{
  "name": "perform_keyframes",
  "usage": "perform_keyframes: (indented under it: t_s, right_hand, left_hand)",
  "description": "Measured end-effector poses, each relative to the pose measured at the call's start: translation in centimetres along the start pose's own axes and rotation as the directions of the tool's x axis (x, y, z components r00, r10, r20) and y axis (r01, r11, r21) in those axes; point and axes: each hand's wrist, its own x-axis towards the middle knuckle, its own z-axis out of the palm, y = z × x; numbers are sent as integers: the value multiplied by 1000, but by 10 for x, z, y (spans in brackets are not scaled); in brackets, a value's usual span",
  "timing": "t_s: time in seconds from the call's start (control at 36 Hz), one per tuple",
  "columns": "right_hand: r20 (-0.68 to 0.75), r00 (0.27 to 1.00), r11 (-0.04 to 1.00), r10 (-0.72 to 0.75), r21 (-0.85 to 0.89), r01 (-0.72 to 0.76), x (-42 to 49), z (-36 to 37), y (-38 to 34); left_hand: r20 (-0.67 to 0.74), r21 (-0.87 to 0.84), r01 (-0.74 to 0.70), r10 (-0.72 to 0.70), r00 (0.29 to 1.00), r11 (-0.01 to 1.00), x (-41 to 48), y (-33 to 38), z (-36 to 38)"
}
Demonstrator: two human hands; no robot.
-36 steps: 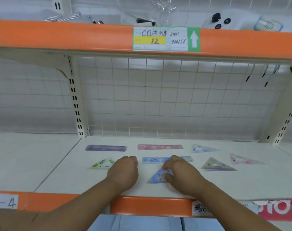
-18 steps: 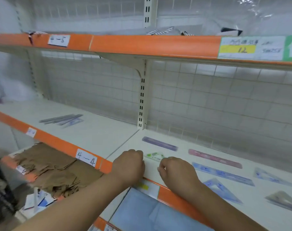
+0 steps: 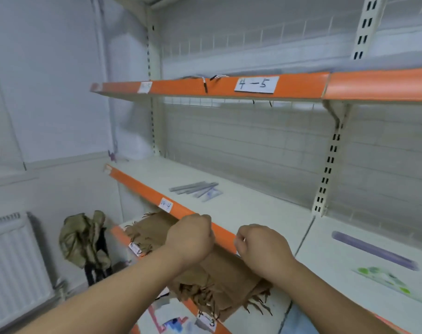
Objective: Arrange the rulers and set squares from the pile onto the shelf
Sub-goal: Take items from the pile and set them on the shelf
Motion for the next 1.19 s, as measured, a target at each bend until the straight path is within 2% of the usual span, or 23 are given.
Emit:
perform_keyframes:
  t_s: [0.31,0.56,0.67,0.81,0.94,1.19]
  right_hand:
    - [56,998,999,41,-8,-40,82,42,-64]
    - [119,990,996,77,-46,-72,167,72,-65]
    - [133,987,995,86,-54,-80,211,90,-58]
    - [131,984,986,117,-135,-100,255,109,-39]
    - [226,944,968,241,-123,-217,274,124,-18]
    - [268,851,892,451,-99,-441,276,134,-2]
  left_hand:
    - [25,-11,57,-57,998,998,35,-110,-3]
    - [40,-12,46,-45,998,999,91,-151,22]
    - [97,-10,38,-37,995,999,126,-164,26]
    - [113,2,42,-42,993,999,172,-176,35]
    - [145,-28,15,-11,989,999,207,-180,52]
    - [201,-75,-128,141,969,989,256,-175,70]
